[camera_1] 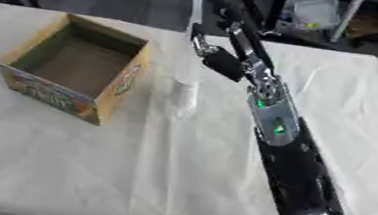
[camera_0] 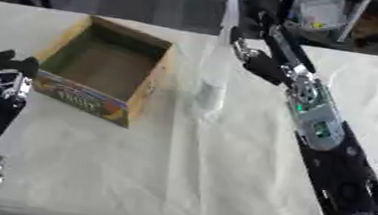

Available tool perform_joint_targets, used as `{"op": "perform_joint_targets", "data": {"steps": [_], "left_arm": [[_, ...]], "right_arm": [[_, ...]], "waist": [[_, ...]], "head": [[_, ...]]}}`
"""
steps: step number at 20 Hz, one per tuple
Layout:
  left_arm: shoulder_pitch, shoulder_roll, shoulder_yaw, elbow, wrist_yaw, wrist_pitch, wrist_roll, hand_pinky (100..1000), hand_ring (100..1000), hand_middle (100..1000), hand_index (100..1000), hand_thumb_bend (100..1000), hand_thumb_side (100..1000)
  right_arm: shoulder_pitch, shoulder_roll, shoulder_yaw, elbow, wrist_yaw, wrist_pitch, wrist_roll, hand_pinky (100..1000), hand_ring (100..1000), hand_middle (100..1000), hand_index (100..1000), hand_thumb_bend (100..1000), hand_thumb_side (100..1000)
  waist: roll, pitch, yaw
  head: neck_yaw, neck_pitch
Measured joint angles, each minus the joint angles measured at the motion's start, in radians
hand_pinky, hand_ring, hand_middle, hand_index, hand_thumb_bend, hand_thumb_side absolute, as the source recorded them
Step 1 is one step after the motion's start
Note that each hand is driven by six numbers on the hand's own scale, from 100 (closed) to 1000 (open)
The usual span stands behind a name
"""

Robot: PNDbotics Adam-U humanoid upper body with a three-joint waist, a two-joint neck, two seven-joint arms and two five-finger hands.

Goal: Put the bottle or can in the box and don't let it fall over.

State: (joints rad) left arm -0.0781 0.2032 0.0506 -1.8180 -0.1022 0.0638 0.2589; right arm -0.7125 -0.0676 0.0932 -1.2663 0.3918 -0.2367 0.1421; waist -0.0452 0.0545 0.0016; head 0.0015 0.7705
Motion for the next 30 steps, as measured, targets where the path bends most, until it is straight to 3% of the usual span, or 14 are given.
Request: {"op": "perform_joint_targets", "data": {"steps": [30], "left_arm": [[0.0,0.0,0.002,0.0,0.0,0.002,0.001,642,637,647,801,570,590]], "right_arm": [[0.027,0.001,0.006,0.0,0.056,0.032,-0.013,933,1000,1000,1000,100,626]], "waist": [[0.003,0.0,0.0]], "head": [[-0.003,0.0]]}}
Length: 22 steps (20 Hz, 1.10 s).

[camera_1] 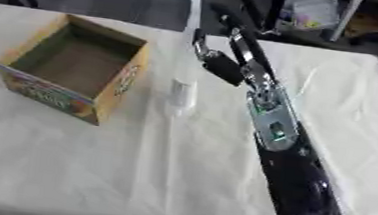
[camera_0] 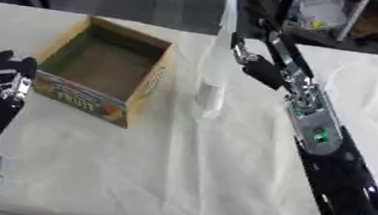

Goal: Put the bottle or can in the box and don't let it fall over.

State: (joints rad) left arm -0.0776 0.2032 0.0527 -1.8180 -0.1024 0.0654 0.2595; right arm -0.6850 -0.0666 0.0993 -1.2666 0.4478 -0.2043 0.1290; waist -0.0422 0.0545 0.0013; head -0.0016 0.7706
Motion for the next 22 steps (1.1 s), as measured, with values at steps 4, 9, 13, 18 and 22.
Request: {"op": "perform_joint_targets", "data": {"steps": [4,9,13,18,22], "left_arm": [[0.0,0.0,0.0,0.0,0.0,0.0,0.0,642,636,647,801,572,590],[0.0,0.0,0.0,0.0,0.0,0.0,0.0,643,636,647,801,575,590],[0.0,0.0,0.0,0.0,-0.001,0.0,0.0,643,636,647,801,575,589],[0.0,0.0,0.0,0.0,-0.001,0.0,0.0,644,636,647,801,575,590],[0.0,0.0,0.0,0.0,-0.001,0.0,0.0,645,635,647,801,575,589]], "right_arm": [[0.001,0.001,0.0,0.0,0.0,0.002,0.002,933,1000,1000,1000,100,625],[0.002,0.003,0.001,-0.001,0.0,0.003,0.005,934,1000,1000,1000,100,635],[0.006,0.009,0.006,-0.002,0.0,0.006,0.008,934,1000,1000,1000,100,639],[0.005,0.009,0.006,-0.002,0.0,0.008,0.008,934,1000,1000,1000,100,644],[-0.001,0.009,0.006,-0.001,0.005,0.01,0.01,934,1000,1000,1000,100,647]], "waist": [[0.0,0.0,0.0],[0.0,0.0,0.0],[0.0,0.0,0.0],[0.002,0.0,0.0],[0.003,0.0,0.001]], "head": [[0.0,0.0],[0.0,0.0],[0.0,0.0],[-0.001,0.0],[-0.001,0.0]]}}
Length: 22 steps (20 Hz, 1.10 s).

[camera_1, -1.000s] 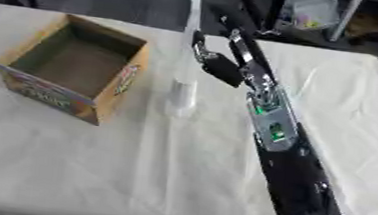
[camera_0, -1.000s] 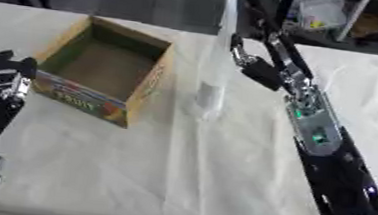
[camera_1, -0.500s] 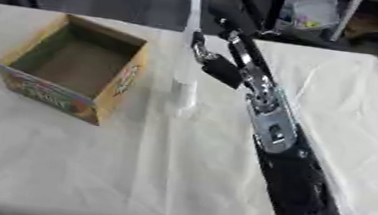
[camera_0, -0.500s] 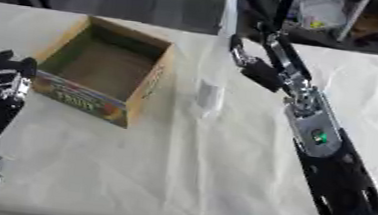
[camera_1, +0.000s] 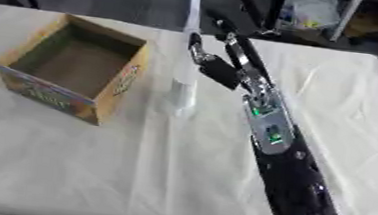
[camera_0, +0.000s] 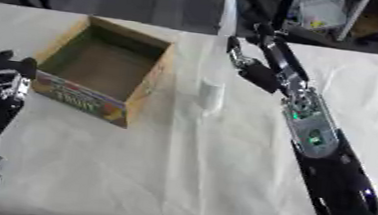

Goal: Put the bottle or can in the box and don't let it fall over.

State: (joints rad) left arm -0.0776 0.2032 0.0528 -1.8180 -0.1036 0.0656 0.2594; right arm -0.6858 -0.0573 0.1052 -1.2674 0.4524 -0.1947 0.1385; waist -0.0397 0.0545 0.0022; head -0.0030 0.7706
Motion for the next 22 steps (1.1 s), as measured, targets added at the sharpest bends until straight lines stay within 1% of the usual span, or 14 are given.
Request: {"op": "perform_joint_targets", "data": {"steps": [11,22], "left_arm": [[0.0,0.0,0.0,0.0,0.0,0.0,0.0,646,635,646,801,575,589],[-0.001,-0.001,0.0,0.0,0.0,0.001,-0.001,647,635,647,800,576,588]], "right_arm": [[-0.027,0.001,-0.015,0.03,0.012,0.009,-0.011,935,1000,1000,1000,100,663],[-0.043,0.001,-0.021,0.068,0.031,0.007,-0.014,934,1000,1000,1000,100,672]], "waist": [[0.001,0.0,0.006],[0.003,0.0,0.013]], "head": [[-0.002,0.0],[-0.008,0.0]]}}
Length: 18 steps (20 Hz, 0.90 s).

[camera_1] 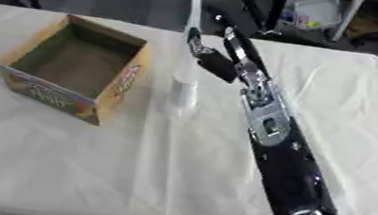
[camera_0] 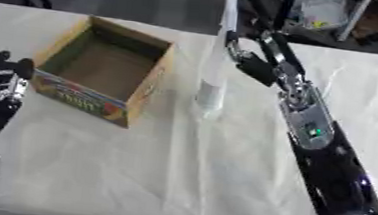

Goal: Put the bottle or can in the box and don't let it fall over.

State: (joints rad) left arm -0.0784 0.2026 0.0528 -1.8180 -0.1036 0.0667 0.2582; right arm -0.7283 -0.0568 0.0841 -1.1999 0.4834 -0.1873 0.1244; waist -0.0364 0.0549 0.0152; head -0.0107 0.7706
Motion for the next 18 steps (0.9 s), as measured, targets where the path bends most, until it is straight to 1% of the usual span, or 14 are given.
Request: {"op": "perform_joint_targets", "data": {"steps": [7,18], "left_arm": [[-0.002,0.0,0.0,0.0,0.0,0.001,0.004,648,637,650,801,580,587],[-0.006,-0.001,0.012,0.0,0.0,0.017,0.041,651,640,654,800,590,583]], "right_arm": [[-0.011,0.0,-0.004,0.016,0.008,-0.003,-0.006,934,1000,1000,1000,100,671],[-0.019,0.0,-0.005,0.028,0.023,-0.007,-0.011,933,1000,1000,1000,100,663]], "waist": [[0.003,0.001,0.006],[0.003,0.001,0.011]], "head": [[-0.001,0.0],[-0.008,0.0]]}}
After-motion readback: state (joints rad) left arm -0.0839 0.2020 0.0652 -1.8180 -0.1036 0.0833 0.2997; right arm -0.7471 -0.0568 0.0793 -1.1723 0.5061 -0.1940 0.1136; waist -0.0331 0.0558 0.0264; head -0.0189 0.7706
